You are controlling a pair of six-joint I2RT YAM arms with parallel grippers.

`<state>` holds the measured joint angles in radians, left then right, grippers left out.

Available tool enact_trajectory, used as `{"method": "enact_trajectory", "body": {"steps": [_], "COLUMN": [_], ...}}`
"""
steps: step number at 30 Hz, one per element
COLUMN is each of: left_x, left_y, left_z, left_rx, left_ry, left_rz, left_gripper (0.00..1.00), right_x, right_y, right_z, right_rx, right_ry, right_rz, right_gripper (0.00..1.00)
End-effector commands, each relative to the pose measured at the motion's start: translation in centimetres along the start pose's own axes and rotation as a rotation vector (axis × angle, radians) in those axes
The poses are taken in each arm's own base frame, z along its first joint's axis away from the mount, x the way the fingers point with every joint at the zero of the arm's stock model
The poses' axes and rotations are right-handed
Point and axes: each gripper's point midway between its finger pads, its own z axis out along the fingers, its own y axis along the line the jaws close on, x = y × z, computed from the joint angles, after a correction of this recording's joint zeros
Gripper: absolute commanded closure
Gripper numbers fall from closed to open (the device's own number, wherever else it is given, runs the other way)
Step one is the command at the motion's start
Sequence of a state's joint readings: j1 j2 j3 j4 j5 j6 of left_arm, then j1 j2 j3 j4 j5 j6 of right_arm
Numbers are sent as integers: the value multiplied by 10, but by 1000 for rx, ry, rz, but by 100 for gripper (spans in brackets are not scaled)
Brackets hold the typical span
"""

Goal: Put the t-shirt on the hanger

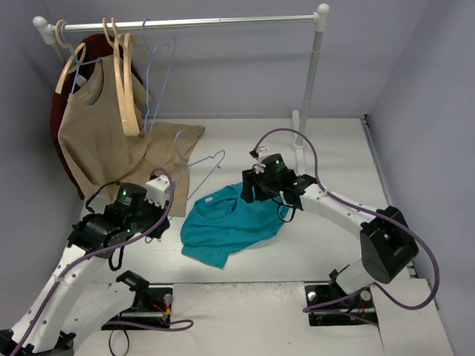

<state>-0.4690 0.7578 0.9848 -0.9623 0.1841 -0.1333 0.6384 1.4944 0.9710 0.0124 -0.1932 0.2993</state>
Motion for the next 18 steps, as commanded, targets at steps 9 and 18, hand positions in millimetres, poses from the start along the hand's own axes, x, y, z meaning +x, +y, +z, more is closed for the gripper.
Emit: {"method": "enact_trajectory", "body": {"steps": [9,18], "left_x": [-22,-19], "left_y": [5,7], "left_z": [-2,-3], "left_rx": [-34,-44], "left_ry": [-55,-50], "left_rz": [-10,2], "left_gripper": [100,100], "right_x": [-39,-52], "right_y": [16,18], "right_z": [34,46], "right_rx": [84,153], "right_ry": [-125,-136], "right_rz": [-2,-20], "right_gripper": [58,61]}}
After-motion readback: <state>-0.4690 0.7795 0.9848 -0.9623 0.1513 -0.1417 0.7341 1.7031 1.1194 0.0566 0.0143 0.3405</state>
